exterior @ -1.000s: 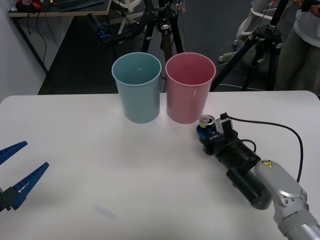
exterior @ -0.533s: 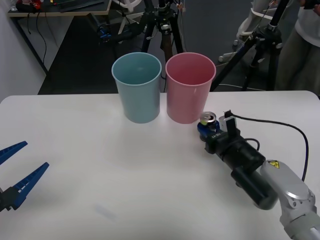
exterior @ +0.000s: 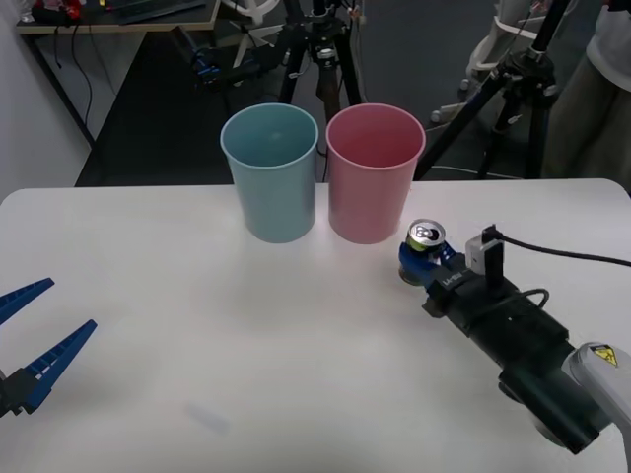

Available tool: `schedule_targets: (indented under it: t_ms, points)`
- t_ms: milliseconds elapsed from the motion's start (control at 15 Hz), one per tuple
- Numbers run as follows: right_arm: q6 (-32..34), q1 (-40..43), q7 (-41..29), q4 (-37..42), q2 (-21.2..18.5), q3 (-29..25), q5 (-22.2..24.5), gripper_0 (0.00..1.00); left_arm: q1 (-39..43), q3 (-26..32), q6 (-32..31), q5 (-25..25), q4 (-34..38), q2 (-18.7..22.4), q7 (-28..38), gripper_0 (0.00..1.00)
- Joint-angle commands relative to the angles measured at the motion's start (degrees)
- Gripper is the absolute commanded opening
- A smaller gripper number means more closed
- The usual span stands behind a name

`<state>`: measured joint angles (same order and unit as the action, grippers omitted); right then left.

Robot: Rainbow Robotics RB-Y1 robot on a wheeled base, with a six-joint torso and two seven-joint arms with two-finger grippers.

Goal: Grasp the object on the table and drop it into the matching bin: aluminum can to the light blue bin, PET bottle to the pink bin.

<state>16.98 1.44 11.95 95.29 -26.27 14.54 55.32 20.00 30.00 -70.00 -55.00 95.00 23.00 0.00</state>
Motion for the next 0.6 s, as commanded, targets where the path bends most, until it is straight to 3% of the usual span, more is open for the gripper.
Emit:
schedule_targets:
  t_ms: [67,333,600]
  points:
    - [2.9,4.3,-0.4,7.5,-1.6,-1.4,-1.5,0.0,0.0,0.0,0.0,0.0,0.0,0.0,0.0,1.0]
    - [5.2,5.4,-1.8,15.5,-1.9,-2.5,-2.3,0.0,0.0,0.0,0.0,0.0,0.0,0.0,0.0,1.0]
    - [5.3,2.1,-3.4,19.3,0.4,-2.5,-2.4,0.0,0.0,0.0,0.0,0.0,0.0,0.0,0.0,1.0]
